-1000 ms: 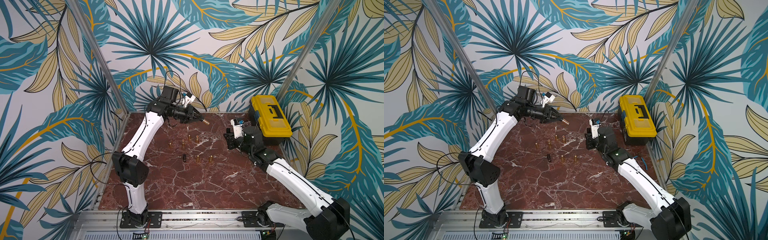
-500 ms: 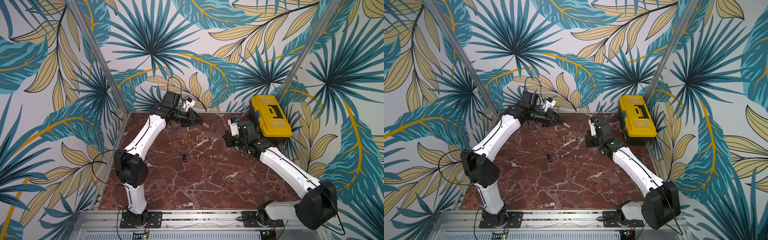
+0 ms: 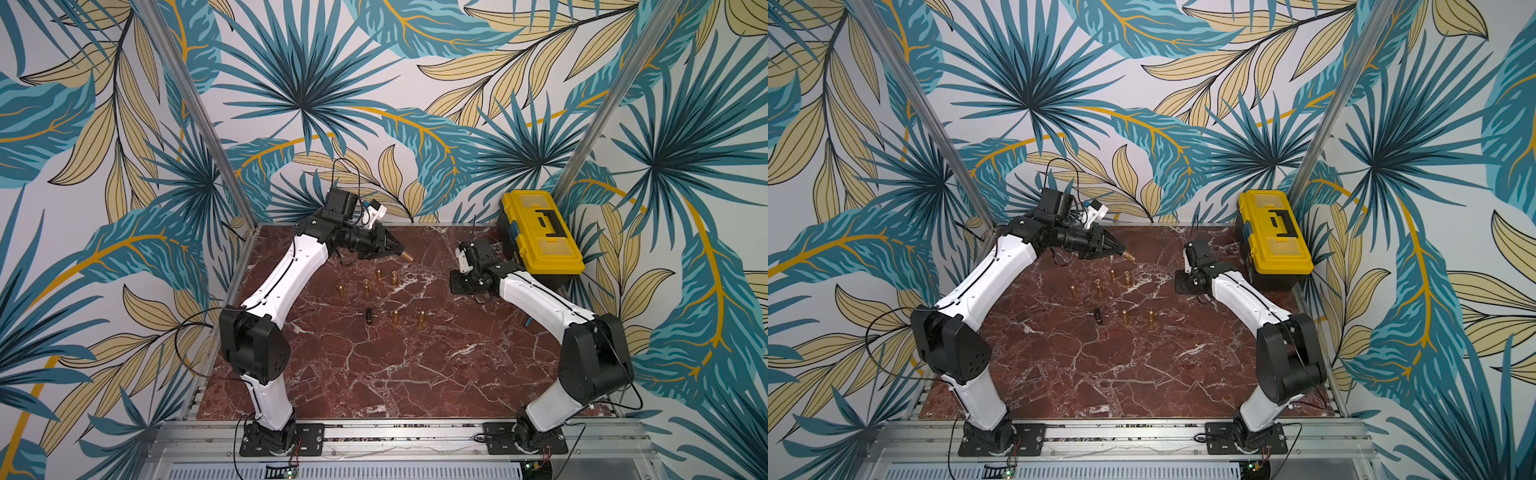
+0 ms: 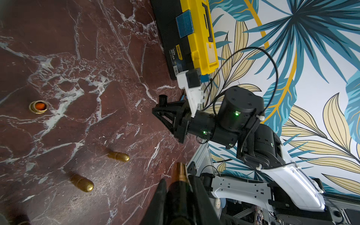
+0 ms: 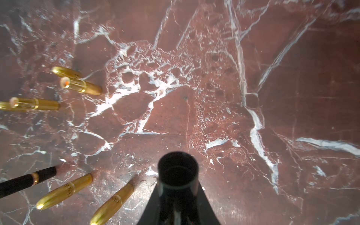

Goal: Open the lipstick cap
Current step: Place the cover at the center of the board.

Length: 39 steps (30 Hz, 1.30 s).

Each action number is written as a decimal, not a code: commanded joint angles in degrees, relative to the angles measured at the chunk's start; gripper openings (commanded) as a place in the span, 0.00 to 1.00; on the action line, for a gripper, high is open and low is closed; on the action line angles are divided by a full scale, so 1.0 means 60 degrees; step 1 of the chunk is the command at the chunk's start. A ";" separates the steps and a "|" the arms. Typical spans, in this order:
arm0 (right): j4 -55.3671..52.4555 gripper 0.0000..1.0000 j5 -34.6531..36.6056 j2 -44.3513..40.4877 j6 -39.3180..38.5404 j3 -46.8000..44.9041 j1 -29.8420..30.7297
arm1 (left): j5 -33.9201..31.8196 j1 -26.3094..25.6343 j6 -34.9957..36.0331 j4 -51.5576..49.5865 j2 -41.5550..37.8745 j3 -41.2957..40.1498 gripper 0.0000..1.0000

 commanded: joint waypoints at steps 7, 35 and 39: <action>-0.0510 0.06 -0.0230 0.1419 0.0275 0.0795 -0.0030 | -0.0278 -0.0235 0.0000 0.0218 -0.0496 -0.0378 0.06; -0.1078 0.28 -0.0275 0.3175 0.0427 0.1485 -0.0221 | -0.0438 -0.0256 0.0024 0.0262 -0.0836 -0.0731 0.06; -0.1185 0.34 -0.0132 0.3199 0.0377 0.1507 -0.0221 | -0.0473 -0.0246 0.0024 0.0277 -0.0848 -0.0785 0.06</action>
